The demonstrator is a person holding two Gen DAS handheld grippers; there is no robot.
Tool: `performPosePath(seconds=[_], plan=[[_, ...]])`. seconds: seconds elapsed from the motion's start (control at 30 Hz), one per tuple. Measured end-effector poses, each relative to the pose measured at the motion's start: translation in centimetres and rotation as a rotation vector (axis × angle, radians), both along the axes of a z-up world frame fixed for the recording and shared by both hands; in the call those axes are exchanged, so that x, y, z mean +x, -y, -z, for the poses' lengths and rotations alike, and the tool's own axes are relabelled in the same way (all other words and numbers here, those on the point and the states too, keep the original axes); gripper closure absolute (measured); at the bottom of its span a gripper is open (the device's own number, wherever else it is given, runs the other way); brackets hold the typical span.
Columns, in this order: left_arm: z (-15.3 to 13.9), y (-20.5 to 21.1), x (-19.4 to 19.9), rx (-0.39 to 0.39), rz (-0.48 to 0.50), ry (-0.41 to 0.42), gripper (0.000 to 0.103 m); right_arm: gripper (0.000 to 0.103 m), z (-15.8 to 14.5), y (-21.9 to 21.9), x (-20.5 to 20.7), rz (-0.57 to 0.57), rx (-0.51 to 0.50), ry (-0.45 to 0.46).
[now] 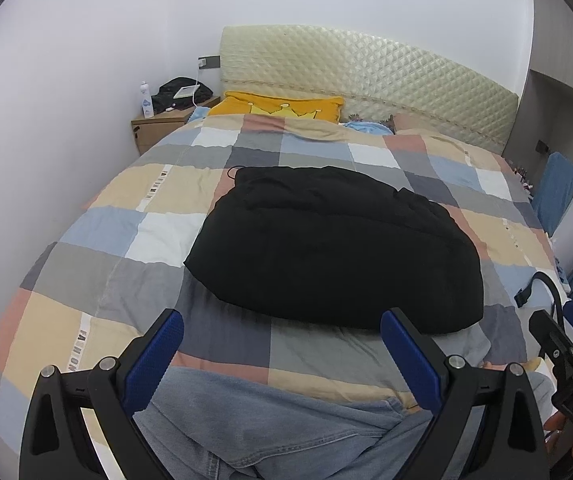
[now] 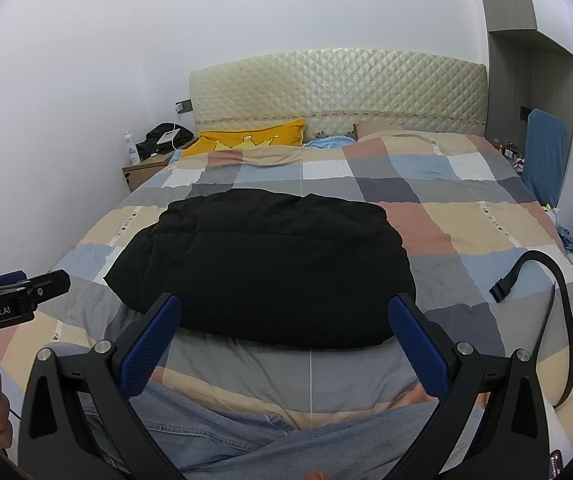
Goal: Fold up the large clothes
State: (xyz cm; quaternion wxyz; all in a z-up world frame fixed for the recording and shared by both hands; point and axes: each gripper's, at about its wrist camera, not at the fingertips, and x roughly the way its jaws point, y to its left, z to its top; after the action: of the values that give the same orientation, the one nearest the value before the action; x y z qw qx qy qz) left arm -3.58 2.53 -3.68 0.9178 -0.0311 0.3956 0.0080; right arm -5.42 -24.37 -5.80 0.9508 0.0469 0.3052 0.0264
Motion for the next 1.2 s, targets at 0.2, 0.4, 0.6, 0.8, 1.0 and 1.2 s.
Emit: performPosePath(seconds=[0.2,0.4,0.6,0.8,1.0,1.2], plan=[[0.02,0.12,-0.04,0.003,0.004,0.0,0.003,0.0,0.0,-0.01,0.03,0.004,-0.002,0.0],[0.06,0.22,-0.17,0.006,0.011,0.003,0.003,0.0,0.21,-0.14,-0.07,0.011,0.004,-0.004],[0.02,0.21,-0.19,0.008,0.012,0.003,0.003,0.0,0.24,-0.03,-0.24,0.011,0.003,0.001],[-0.06,0.43,-0.46,0.009,0.017,0.006,0.003,0.0,0.25,0.15,-0.4,0.013,0.003,0.004],[-0.14,0.55,-0.54,0.008,0.021,0.005,0.003,0.0,0.15,0.3,-0.46,0.015,0.003,0.006],[-0.22,0.73,-0.65,0.008,0.026,0.005,0.003,0.0,0.1,0.43,-0.47,0.015,0.004,0.006]])
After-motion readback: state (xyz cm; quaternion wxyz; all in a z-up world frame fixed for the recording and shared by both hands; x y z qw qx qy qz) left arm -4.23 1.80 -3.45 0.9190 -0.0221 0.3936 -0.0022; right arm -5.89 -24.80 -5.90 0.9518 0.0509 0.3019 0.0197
